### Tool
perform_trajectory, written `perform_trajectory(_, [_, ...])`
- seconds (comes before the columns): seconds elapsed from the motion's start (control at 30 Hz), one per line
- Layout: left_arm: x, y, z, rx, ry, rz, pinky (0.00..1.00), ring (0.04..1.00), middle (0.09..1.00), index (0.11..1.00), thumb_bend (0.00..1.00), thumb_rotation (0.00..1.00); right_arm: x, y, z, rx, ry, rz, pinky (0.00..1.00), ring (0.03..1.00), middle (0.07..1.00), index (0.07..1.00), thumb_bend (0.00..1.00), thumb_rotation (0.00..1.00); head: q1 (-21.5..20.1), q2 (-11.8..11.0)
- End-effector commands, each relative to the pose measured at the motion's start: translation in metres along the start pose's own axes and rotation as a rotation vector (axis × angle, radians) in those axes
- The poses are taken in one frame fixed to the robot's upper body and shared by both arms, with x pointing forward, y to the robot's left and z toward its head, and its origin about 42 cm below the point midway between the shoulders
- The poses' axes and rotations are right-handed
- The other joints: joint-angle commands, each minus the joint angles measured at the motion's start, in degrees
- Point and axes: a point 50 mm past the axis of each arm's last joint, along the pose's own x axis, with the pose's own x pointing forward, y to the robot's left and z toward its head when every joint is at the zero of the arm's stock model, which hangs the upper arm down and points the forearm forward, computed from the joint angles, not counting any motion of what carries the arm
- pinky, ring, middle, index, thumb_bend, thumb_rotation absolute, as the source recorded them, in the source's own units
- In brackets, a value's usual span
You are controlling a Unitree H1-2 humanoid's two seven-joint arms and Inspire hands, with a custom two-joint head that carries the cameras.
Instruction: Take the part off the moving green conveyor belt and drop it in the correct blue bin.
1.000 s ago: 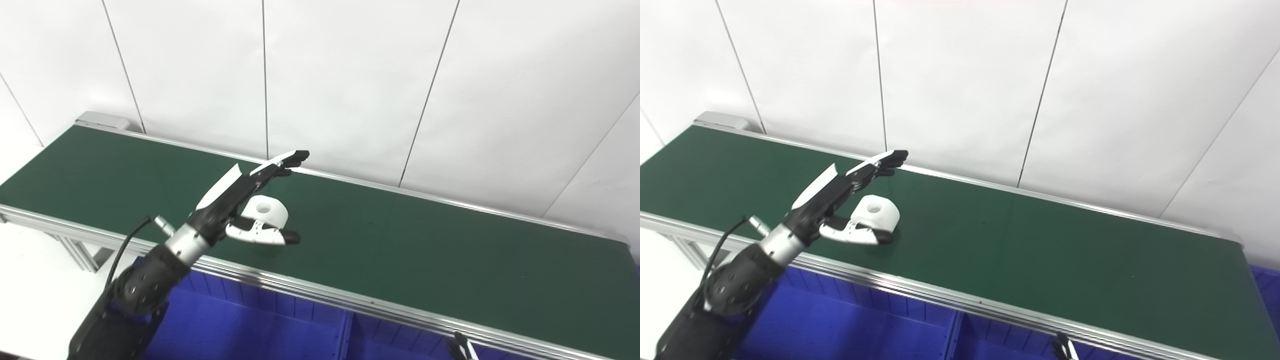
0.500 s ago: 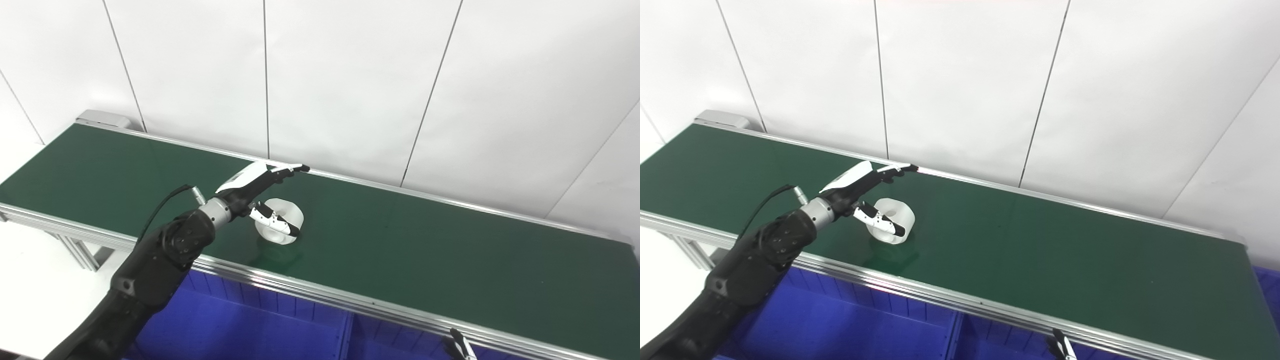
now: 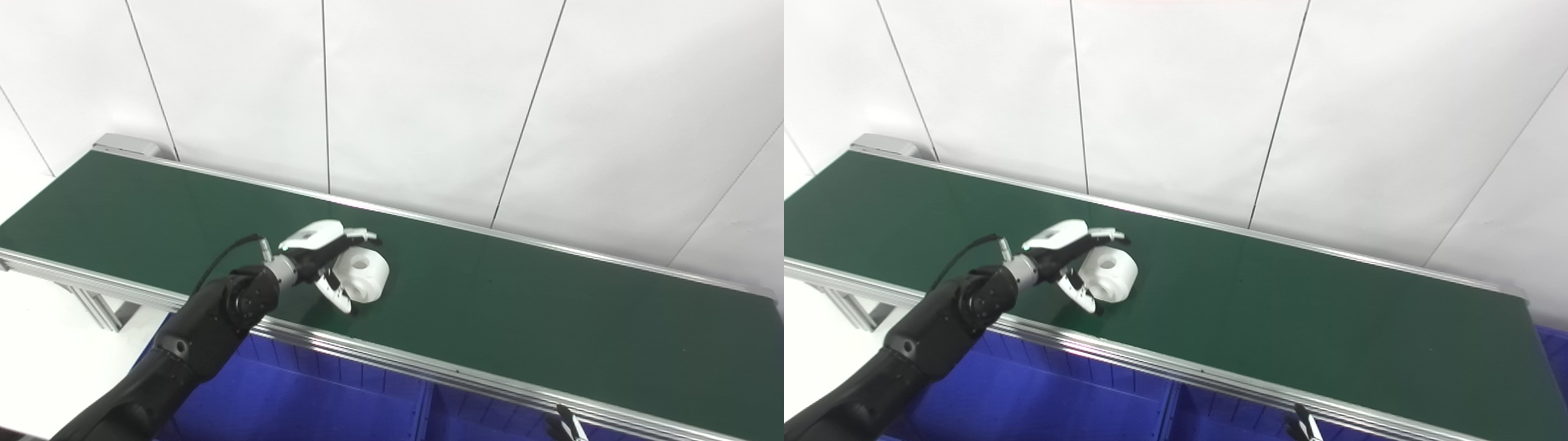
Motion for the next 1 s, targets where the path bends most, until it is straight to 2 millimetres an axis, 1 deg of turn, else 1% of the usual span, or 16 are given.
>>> perform_trajectory(0.0, [0.011, 0.016, 0.007, 0.041, -0.056, 0.097, 0.83, 0.859, 0.847, 0.784, 0.76, 0.0, 0.003, -0.006, 0.01, 0.02, -0.082, -0.022, 0.86, 0.875, 0.89, 0.961, 0.83, 0.47, -0.06, 0.14])
perform_trajectory(0.03, [0.013, 0.013, 0.006, 0.037, -0.06, 0.109, 0.75, 0.792, 0.794, 0.75, 0.71, 0.0, 0.003, -0.006, 0.01, 0.021, -0.081, -0.023, 0.86, 0.873, 0.89, 0.961, 0.83, 0.47, -0.06, 0.14])
perform_trajectory(0.07, [0.015, 0.009, 0.006, 0.021, -0.059, 0.126, 0.71, 0.758, 0.766, 0.733, 0.68, 0.0, 0.003, -0.006, 0.01, 0.025, -0.079, -0.025, 0.86, 0.873, 0.89, 0.961, 0.83, 0.47, -0.16, 0.18])
perform_trajectory(0.1, [0.016, 0.007, 0.006, 0.012, -0.062, 0.144, 0.58, 0.588, 0.629, 0.642, 0.59, 0.0, 0.003, -0.006, 0.01, 0.029, -0.078, -0.027, 0.86, 0.873, 0.89, 0.961, 0.83, 0.47, -0.22, 0.23])
perform_trajectory(0.13, [0.018, 0.005, 0.007, 0.005, -0.064, 0.16, 0.51, 0.486, 0.545, 0.58, 0.54, 0.0, 0.003, -0.006, 0.01, 0.032, -0.077, -0.028, 0.86, 0.872, 0.891, 0.96, 0.83, 0.47, -0.22, 0.23])
perform_trajectory(0.17, [0.019, 0.003, 0.007, -0.001, -0.069, 0.178, 0.51, 0.457, 0.51, 0.525, 0.51, 0.0, 0.002, -0.006, 0.01, 0.035, -0.076, -0.028, 0.86, 0.874, 0.895, 0.962, 0.83, 0.48, -0.22, 0.23])
perform_trajectory(0.4, [0.021, 0.001, 0.01, -0.086, -0.102, 0.281, 0.47, 0.439, 0.525, 0.49, 0.5, 0.0, 0.002, -0.006, 0.009, 0.028, -0.074, -0.03, 0.86, 0.871, 0.894, 0.964, 0.83, 0.49, -0.07, 0.37])
perform_trajectory(0.57, [0.018, 0.002, 0.013, -0.14, -0.135, 0.354, 0.48, 0.448, 0.519, 0.476, 0.5, 0.0, 0.003, -0.006, 0.01, 0.029, -0.075, -0.027, 0.85, 0.87, 0.895, 0.966, 0.83, 0.5, -0.05, 0.61])
perform_trajectory(0.67, [0.013, 0.005, 0.014, -0.18, -0.15, 0.383, 0.48, 0.446, 0.516, 0.479, 0.5, 0.0, 0.004, -0.005, 0.01, 0.027, -0.08, -0.03, 0.86, 0.868, 0.892, 0.964, 0.82, 0.49, -1.11, 1.75])
perform_trajectory(0.7, [0.01, 0.006, 0.014, -0.195, -0.163, 0.397, 0.47, 0.44, 0.515, 0.483, 0.5, 0.0, 0.004, -0.005, 0.011, 0.029, -0.081, -0.032, 0.86, 0.865, 0.889, 0.962, 0.83, 0.49, -1.11, 1.75])
perform_trajectory(0.73, [0.005, 0.008, 0.015, -0.207, -0.176, 0.412, 0.46, 0.436, 0.514, 0.486, 0.5, 0.0, 0.004, -0.004, 0.012, 0.031, -0.083, -0.033, 0.85, 0.864, 0.889, 0.959, 0.83, 0.49, -2.36, 3.03])
perform_trajectory(0.77, [0.003, 0.009, 0.016, -0.216, -0.184, 0.421, 0.46, 0.435, 0.513, 0.487, 0.5, 0.0, 0.003, -0.004, 0.012, 0.033, -0.085, -0.034, 0.85, 0.864, 0.889, 0.959, 0.83, 0.49, -2.36, 3.03])
perform_trajectory(0.83, [-0.014, 0.014, 0.016, -0.245, -0.214, 0.458, 0.45, 0.442, 0.516, 0.487, 0.5, 0.0, 0.003, -0.005, 0.016, 0.039, -0.094, -0.033, 0.85, 0.86, 0.887, 0.955, 0.83, 0.49, -6.08, 5.35])
perform_trajectory(0.9, [-0.034, 0.016, 0.017, -0.278, -0.22, 0.482, 0.43, 0.435, 0.511, 0.501, 0.5, 0.0, 0.003, -0.005, 0.019, 0.04, -0.104, -0.036, 0.83, 0.853, 0.881, 0.948, 0.84, 0.49, -8.15, 6.82])
perform_trajectory(0.93, [-0.041, 0.017, 0.017, -0.291, -0.22, 0.484, 0.43, 0.433, 0.504, 0.509, 0.5, 0.0, 0.003, -0.005, 0.02, 0.041, -0.107, -0.038, 0.82, 0.849, 0.873, 0.941, 0.84, 0.49, -8.5, 7.01])
perform_trajectory(0.97, [-0.049, 0.018, 0.016, -0.309, -0.223, 0.487, 0.44, 0.436, 0.502, 0.51, 0.5, 0.0, 0.002, -0.005, 0.021, 0.047, -0.107, -0.04, 0.82, 0.851, 0.87, 0.938, 0.85, 0.49, -10.1, 8.12])
